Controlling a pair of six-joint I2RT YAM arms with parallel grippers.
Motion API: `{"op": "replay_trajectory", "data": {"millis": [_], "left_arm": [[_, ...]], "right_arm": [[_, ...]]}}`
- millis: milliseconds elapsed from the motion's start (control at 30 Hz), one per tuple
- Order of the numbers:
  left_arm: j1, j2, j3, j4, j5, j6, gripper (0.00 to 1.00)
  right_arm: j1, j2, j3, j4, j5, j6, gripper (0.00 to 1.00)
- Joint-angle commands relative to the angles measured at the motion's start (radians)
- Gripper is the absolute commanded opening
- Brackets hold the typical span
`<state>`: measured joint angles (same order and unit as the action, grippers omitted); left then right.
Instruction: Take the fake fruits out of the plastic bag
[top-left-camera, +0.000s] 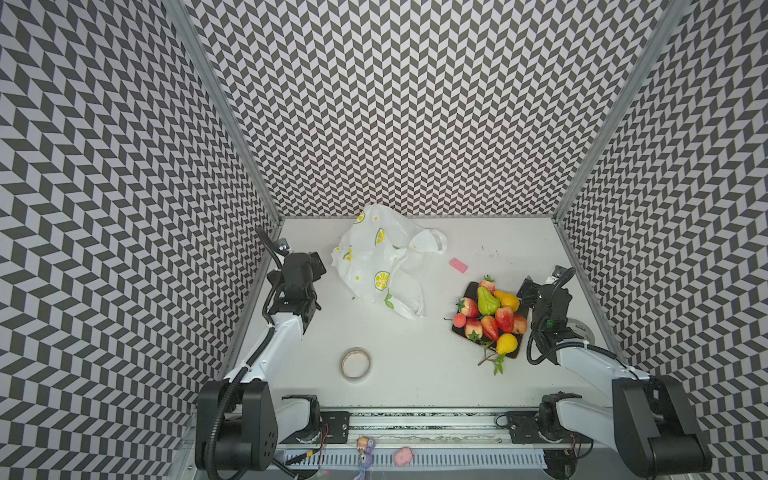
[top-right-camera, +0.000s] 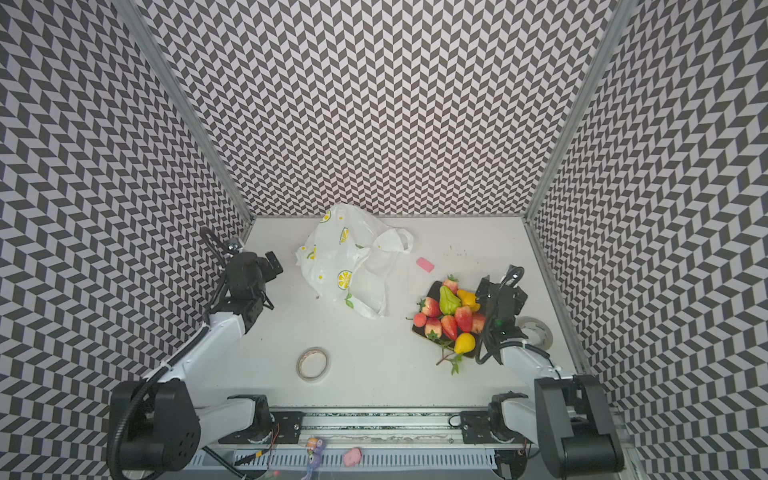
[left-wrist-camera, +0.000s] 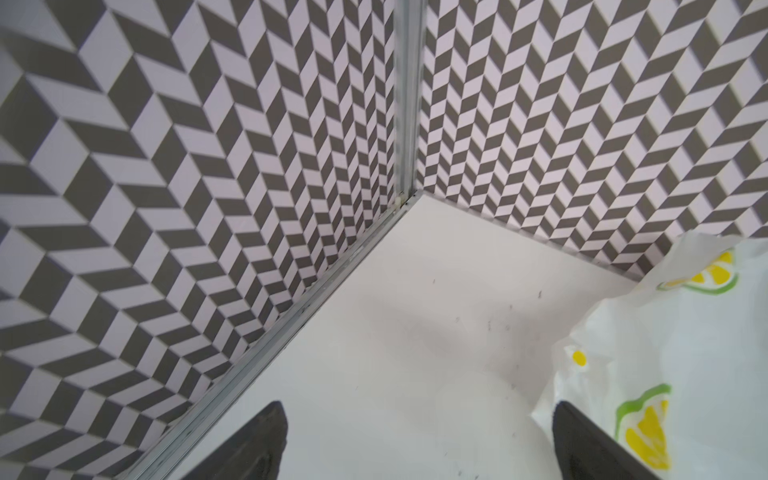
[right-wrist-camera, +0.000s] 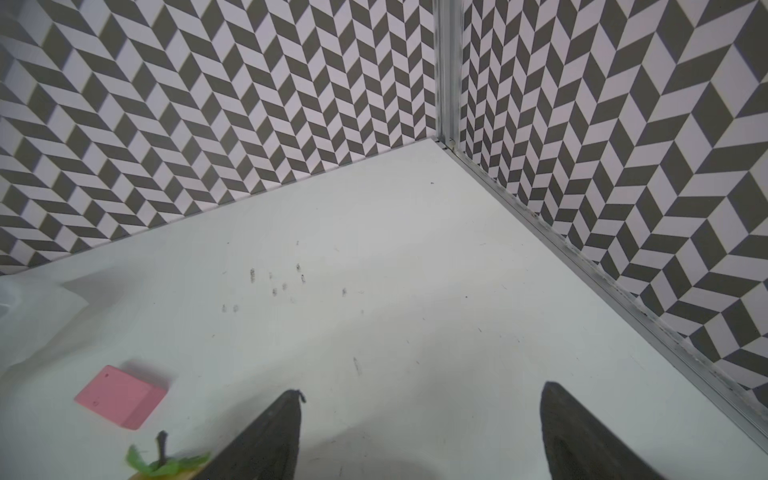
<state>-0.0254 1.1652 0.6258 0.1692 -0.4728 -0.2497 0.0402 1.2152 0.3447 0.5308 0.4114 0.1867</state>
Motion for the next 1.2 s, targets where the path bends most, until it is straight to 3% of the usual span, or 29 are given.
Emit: {"op": "replay_trajectory", "data": {"millis": [0, 67, 233, 367, 500, 667, 800, 933, 1167], "left_arm": [[0.004, -0.096, -0.176, 0.315, -0.005, 0.096, 1.00], [0.004, -0.134, -0.292, 0.457, 0.054, 0.145, 1.00], [0.004, -0.123, -0.411, 0.612, 0.108, 0.165, 1.00], [0.004, -0.068, -0.498, 0.832, 0.157, 0.183, 1.00], [0.001, 0.040, -0.518, 0.997, 0.213, 0.200, 1.00], [-0.040, 0.246, -0.542, 1.267, 0.230, 0.234, 1.00], [-0.055, 0.408, -0.518, 1.393, 0.229, 0.266, 1.00], [-0.055, 0.379, -0.421, 1.156, 0.156, 0.223, 1.00], [-0.064, 0.395, -0.411, 1.163, 0.148, 0.240, 1.00]], "right_arm": [[-0.028, 0.046, -0.007, 0.299, -0.106, -0.063, 0.88], [-0.033, 0.088, -0.024, 0.379, -0.157, -0.080, 0.88], [-0.034, 0.197, -0.064, 0.563, -0.257, -0.109, 0.85], [-0.033, 0.279, -0.093, 0.686, -0.354, -0.151, 0.84], [-0.034, 0.349, -0.148, 0.861, -0.368, -0.149, 0.88], [-0.034, 0.328, -0.130, 0.780, -0.366, -0.149, 0.97], [-0.034, 0.327, -0.131, 0.764, -0.366, -0.148, 0.99], [-0.034, 0.334, -0.130, 0.775, -0.363, -0.150, 0.99], [-0.034, 0.337, -0.130, 0.791, -0.364, -0.150, 0.99]]}}
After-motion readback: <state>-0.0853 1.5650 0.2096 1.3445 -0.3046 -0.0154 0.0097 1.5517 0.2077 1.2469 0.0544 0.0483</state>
